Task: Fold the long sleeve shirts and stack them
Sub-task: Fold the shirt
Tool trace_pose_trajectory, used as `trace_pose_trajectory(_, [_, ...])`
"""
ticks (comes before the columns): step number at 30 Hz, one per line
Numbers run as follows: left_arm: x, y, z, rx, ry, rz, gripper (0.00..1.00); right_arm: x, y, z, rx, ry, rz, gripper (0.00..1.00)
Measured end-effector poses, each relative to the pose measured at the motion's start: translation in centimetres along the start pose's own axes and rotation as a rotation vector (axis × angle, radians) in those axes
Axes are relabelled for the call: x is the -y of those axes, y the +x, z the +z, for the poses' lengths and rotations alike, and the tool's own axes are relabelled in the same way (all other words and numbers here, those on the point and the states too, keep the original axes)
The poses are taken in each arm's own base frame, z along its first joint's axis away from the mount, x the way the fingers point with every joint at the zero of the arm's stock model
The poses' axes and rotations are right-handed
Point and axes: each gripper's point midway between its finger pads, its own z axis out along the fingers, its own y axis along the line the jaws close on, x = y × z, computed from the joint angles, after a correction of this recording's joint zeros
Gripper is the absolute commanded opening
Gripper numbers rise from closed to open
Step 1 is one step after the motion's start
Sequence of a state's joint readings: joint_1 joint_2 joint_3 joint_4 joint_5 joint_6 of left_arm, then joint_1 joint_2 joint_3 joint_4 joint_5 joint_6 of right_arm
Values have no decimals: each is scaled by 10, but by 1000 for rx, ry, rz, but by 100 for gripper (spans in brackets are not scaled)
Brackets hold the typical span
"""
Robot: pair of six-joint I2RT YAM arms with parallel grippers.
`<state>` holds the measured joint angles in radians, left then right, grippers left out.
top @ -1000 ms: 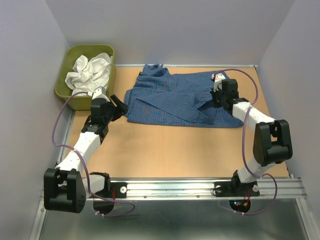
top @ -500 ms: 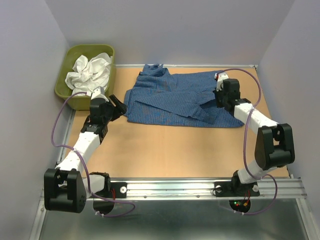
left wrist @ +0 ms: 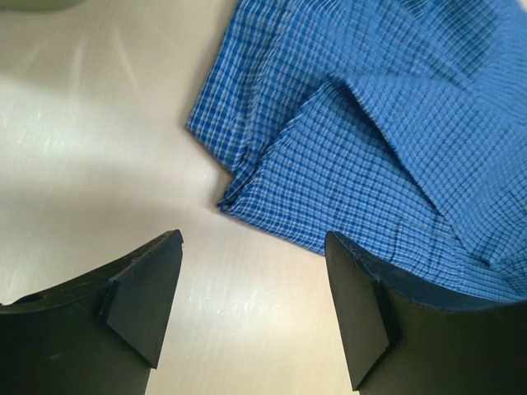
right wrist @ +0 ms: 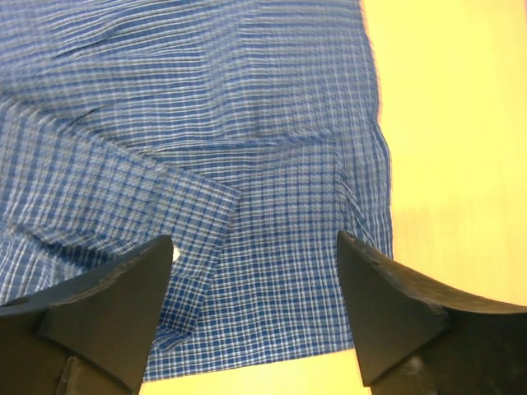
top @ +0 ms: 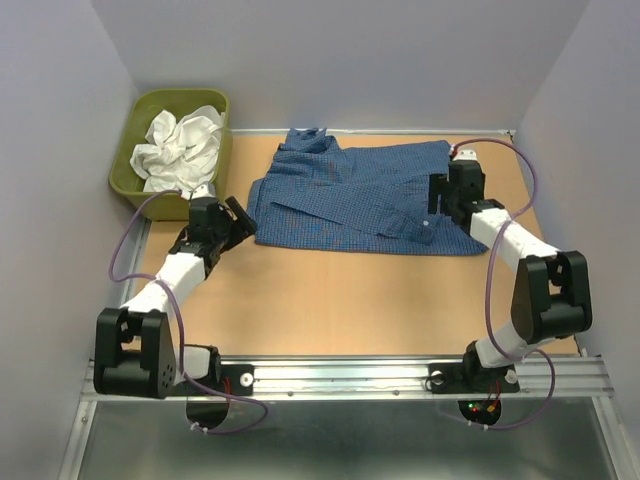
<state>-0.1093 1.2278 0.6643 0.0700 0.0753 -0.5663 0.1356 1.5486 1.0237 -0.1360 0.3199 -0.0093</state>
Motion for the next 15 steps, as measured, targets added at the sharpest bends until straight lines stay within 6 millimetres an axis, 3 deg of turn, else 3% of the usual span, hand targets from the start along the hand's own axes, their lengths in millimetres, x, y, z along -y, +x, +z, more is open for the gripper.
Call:
trace_pose_trajectory(3, [-6,9,10,-47,-33,-18,83,12,5,1,-21,49,122,93])
trace_pose_trajectory(7, [-9,17,25,-100,-68,-40,83,55,21,2,-64,115,395,98])
trace_pose_trajectory(12, [-10,29,44,-159,-96,-61,83,98,63,-3,-134,175,696,98])
trace_pose_trajectory(15, [-9,41,53,-203,-106,-71,82,104,90,-4,-195,184,826,98])
